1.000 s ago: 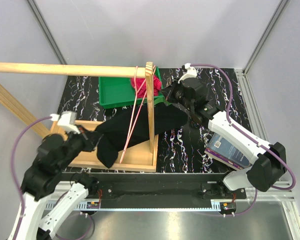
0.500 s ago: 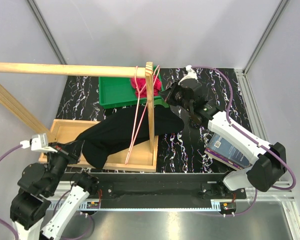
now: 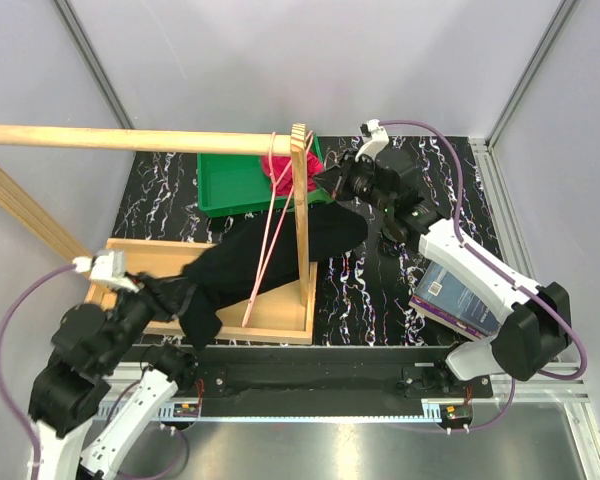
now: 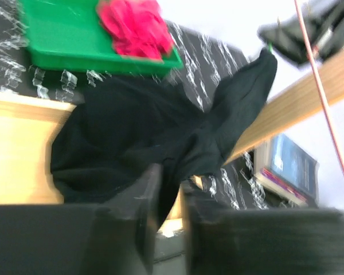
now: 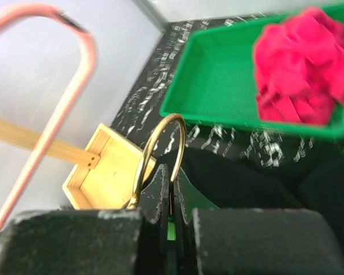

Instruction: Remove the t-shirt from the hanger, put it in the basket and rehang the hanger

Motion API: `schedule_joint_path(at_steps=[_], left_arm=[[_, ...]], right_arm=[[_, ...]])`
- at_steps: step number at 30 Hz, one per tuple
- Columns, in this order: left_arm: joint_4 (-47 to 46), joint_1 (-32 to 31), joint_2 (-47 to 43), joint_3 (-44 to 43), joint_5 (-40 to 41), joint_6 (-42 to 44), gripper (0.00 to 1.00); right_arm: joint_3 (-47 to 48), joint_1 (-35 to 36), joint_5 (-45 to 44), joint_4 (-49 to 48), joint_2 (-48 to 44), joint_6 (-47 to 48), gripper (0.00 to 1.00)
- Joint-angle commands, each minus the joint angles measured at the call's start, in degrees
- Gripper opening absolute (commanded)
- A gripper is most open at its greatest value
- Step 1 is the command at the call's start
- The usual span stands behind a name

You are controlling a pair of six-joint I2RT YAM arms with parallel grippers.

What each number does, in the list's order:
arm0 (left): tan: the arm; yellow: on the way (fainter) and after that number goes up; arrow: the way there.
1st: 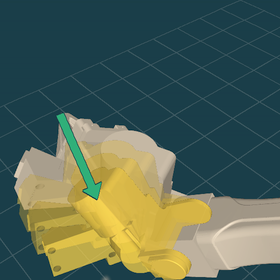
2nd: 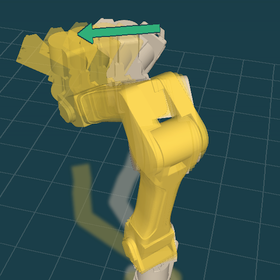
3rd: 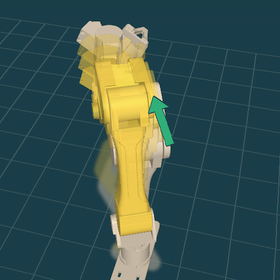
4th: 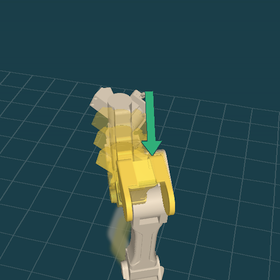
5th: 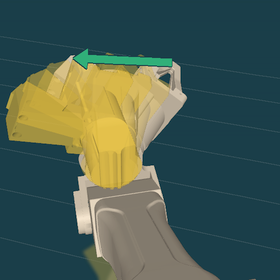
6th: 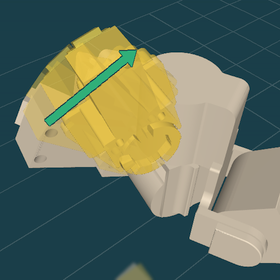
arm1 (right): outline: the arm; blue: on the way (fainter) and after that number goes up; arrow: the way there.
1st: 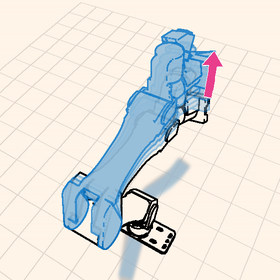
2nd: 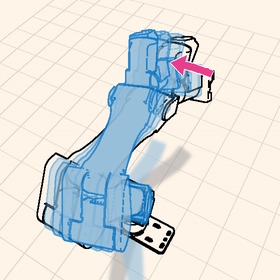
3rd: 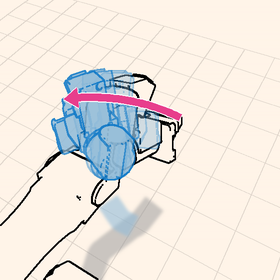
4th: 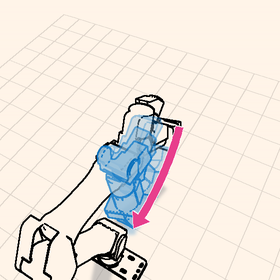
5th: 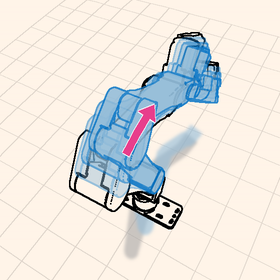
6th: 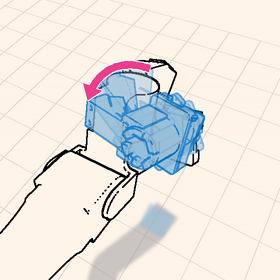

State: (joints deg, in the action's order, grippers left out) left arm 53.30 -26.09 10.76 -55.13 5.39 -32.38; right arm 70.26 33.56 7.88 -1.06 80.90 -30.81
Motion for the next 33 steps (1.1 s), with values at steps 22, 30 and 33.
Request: schedule_joint_path(at_steps=[22,30,33], left_arm=[[-20.9,0.2,32.0,-4.9,-30.6,-1.6,0.65],[-21.7,0.2,32.6,-3.4,-30.6,-1.7,0.47],[-21.7,0.2,32.7,-2.2,-30.6,-1.4,0.43]], right_arm=[[3.9,0.1,29.4,-7.8,4.4,14.4,0.0],[3.9,0.3,28.4,-7.6,3.6,14.3,0.0],[4.1,0.1,27.5,-7.5,3.6,14.0,0.0]])
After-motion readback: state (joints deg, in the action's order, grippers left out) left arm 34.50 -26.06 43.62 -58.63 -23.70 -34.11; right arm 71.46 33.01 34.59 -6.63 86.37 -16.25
